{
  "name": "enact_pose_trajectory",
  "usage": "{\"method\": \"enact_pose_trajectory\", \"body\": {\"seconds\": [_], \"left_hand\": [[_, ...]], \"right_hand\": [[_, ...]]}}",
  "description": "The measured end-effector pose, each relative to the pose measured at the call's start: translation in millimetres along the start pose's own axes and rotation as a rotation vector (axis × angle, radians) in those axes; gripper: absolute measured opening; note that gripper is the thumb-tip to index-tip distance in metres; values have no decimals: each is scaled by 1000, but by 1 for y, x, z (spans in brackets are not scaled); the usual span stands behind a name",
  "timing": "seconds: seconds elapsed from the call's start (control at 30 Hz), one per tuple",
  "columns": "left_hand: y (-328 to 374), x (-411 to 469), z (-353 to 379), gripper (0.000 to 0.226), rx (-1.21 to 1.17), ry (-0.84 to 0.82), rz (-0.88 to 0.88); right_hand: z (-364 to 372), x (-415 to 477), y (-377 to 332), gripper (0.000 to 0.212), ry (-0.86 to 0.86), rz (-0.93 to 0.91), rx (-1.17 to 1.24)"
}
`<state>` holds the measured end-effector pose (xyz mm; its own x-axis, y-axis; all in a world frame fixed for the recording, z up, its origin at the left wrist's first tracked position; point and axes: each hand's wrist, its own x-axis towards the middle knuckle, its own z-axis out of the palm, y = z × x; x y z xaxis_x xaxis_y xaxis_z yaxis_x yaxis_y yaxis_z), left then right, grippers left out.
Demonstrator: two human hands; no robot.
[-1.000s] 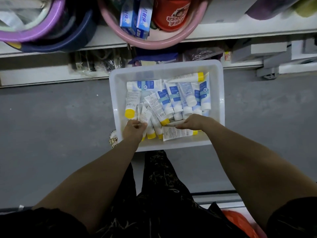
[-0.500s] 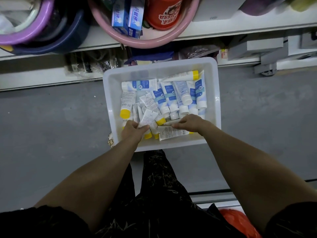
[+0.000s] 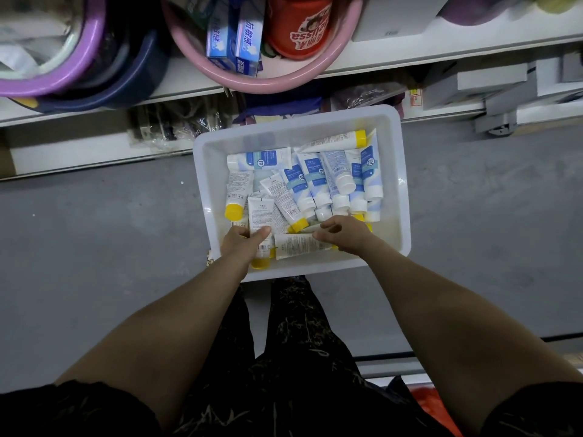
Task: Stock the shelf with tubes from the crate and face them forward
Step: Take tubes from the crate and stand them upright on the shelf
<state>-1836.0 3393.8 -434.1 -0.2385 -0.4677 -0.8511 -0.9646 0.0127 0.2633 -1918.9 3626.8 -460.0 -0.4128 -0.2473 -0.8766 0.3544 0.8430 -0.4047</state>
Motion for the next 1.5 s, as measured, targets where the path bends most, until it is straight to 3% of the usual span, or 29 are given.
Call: {"method": "enact_pose_trajectory", "body": {"seconds": [0.27, 0.43, 0.67, 0.87, 1.03, 1.2, 1.5], "left_hand": [[2, -3, -1, 59, -12, -10, -6], [-3, -2, -5, 57, -49, 1, -1], [-9, -3, -8, 60, -89, 4, -7], [-11, -2, -7, 59, -104, -12, -12], [-10, -2, -5, 58, -110, -30, -23], [-12, 0, -4, 63, -106, -40, -31], [-9, -2, -7, 59, -105, -38, -27]], "right_hand": [[-5, -1, -10, 56, -96, -32, -120], [-3, -1, -30, 50, -209, -93, -428], [0, -3, -43, 49, -236, -74, -510], [0, -3, -46, 55, -195, -5, -446], [9, 2, -36, 86, -135, 43, -420], [14, -2, -44, 67, -121, 100, -492], [28, 11, -46, 64, 17, 172, -528]]}}
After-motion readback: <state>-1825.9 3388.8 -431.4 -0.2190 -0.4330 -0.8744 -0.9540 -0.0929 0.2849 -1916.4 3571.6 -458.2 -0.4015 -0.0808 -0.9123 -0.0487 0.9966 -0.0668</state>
